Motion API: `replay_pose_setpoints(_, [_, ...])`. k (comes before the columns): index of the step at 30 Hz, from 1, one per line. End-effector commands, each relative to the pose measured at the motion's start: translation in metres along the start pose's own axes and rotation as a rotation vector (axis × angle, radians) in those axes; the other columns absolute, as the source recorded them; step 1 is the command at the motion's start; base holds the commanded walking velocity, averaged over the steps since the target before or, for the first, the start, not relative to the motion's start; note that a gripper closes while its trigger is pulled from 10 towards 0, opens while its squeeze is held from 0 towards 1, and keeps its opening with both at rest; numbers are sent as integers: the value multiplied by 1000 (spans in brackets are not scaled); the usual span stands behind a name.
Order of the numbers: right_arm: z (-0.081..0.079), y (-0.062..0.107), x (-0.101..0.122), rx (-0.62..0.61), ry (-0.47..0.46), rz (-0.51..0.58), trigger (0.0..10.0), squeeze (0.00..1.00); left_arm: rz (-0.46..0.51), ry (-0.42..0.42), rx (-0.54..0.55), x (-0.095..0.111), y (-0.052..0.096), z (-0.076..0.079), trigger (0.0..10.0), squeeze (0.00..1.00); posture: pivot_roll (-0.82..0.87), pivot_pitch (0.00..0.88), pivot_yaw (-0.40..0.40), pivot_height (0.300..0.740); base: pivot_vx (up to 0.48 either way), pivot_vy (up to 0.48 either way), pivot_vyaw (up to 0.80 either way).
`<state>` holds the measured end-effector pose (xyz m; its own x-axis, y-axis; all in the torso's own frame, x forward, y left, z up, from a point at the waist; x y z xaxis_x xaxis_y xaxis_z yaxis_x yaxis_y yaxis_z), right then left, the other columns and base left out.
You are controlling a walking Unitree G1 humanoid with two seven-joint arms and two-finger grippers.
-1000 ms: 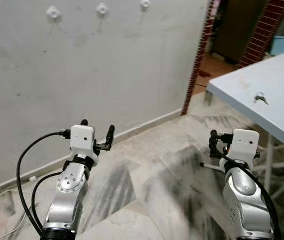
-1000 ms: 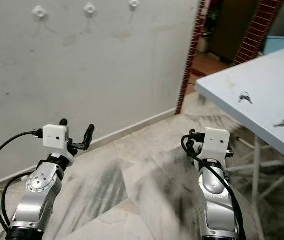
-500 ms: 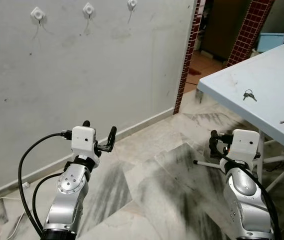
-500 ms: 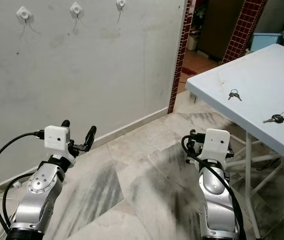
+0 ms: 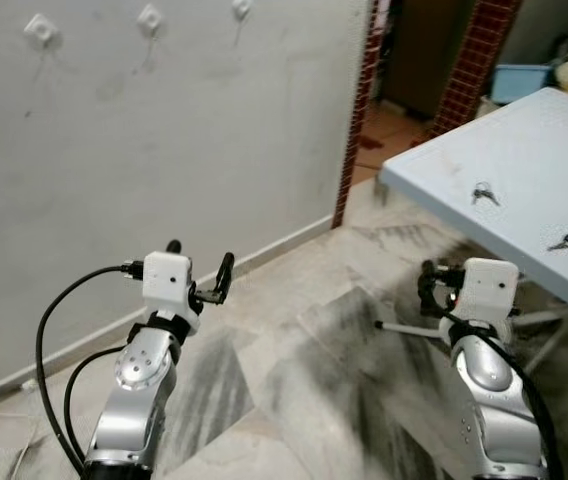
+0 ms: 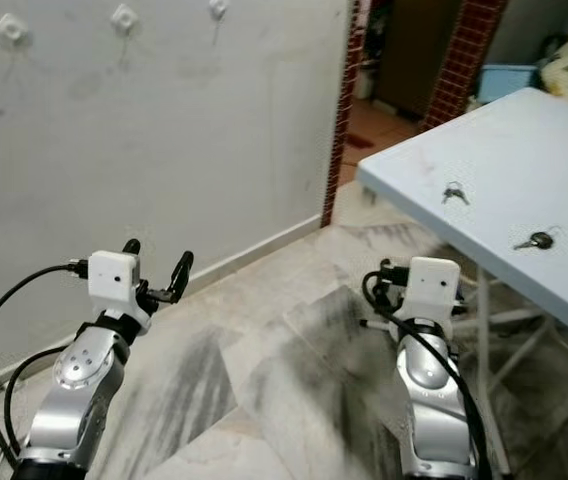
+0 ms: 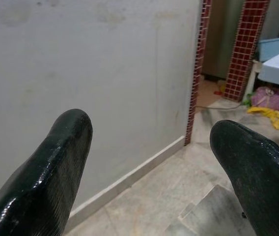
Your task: Hang keys on a hook
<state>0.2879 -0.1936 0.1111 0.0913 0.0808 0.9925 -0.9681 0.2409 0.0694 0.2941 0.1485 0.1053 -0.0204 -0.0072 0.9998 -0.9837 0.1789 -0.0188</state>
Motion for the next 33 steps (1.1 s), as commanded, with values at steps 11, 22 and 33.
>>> replay_pose_setpoints(11, [1,1,-1,-7,-4,-2,10000,0,3,-1,-23,3,2,1,10000,0,-83,6,23,740,248,0,-265])
replay_pose_setpoints(22, [2,2,-2,-7,-2,-4,10000,0,-7,0,-27,0,3,3,10000,0,-84,12,23,740,297,0,-626])
replay_pose_setpoints(33, [0,3,-1,8,34,13,10000,0,-28,-8,-12,-3,5,2,10000,0,-79,15,24,740,123,0,0])
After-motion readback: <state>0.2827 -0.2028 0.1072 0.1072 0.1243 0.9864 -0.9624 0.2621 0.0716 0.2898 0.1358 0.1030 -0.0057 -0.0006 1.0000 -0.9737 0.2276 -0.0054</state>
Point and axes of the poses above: a point about 5 cm out from each wrist's last joint towards the gripper, its own y axis pointing back from the gripper into the wrist, its own x axis along the axis of the wrist's last joint, z = x × y, the point moved 1 cm from there along -y, pointing out of the wrist towards the gripper, and after that the axes turned 1 degree about y, right-handed, at the moved point
